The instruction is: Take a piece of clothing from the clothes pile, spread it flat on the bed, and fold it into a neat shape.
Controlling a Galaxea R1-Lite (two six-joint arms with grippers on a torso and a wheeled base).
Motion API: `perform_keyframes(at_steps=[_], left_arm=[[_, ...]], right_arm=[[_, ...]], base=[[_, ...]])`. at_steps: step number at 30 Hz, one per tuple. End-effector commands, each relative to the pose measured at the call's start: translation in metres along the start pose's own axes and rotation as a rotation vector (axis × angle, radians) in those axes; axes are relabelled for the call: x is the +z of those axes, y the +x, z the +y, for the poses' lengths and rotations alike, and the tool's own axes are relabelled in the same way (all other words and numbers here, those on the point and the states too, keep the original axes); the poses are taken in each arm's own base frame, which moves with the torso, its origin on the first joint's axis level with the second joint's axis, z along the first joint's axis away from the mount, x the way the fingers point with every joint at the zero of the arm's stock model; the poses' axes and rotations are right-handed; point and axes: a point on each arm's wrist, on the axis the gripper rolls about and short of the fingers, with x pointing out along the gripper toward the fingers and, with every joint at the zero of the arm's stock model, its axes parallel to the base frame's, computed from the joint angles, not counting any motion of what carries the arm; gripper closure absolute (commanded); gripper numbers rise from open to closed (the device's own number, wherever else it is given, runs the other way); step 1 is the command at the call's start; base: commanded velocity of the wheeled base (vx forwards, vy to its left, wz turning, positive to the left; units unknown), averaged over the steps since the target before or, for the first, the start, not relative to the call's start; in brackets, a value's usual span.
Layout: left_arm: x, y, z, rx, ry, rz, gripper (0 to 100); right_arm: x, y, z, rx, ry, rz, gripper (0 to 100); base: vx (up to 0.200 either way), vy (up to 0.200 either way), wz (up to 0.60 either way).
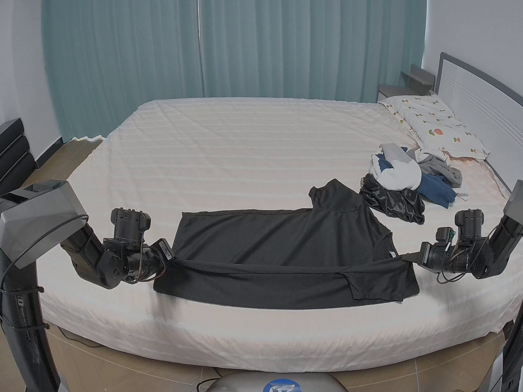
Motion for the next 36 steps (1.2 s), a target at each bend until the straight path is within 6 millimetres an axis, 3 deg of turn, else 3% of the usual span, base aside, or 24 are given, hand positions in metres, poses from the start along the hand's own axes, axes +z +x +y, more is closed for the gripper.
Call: perform_keyframes(at_steps=[1, 14, 15, 23, 28, 36], left_arm=[[0.002, 0.009, 0.005, 0.012, -0.018, 0.000, 100], [0.002, 0.028, 0.006, -0.002, -0.098, 0.006, 100], [0.002, 0.029, 0.007, -0.002, -0.100, 0.006, 0], [0.010, 0.030, 0.003, -0.033, -0.179, -0.041, 0], [0.019, 0.018, -0.005, -0.089, -0.268, -0.083, 0], [-0.009, 0.017, -0.033, -0.131, -0.220, -0.009, 0]], right_arm=[[-0.002, 0.013, -0.002, 0.002, 0.014, 0.018, 100], [0.000, 0.025, -0.008, 0.010, 0.051, -0.004, 100], [0.000, 0.026, -0.009, 0.012, 0.052, -0.008, 0], [-0.004, 0.030, -0.014, 0.018, 0.119, -0.052, 0], [0.000, 0.030, -0.015, 0.053, 0.226, -0.119, 0], [-0.002, 0.045, -0.021, 0.093, 0.347, -0.154, 0]], base=[[0.000, 0.000, 0.00], [0.000, 0.000, 0.00], [0.000, 0.000, 0.00], [0.000, 0.000, 0.00], [0.000, 0.000, 0.00], [0.000, 0.000, 0.00]])
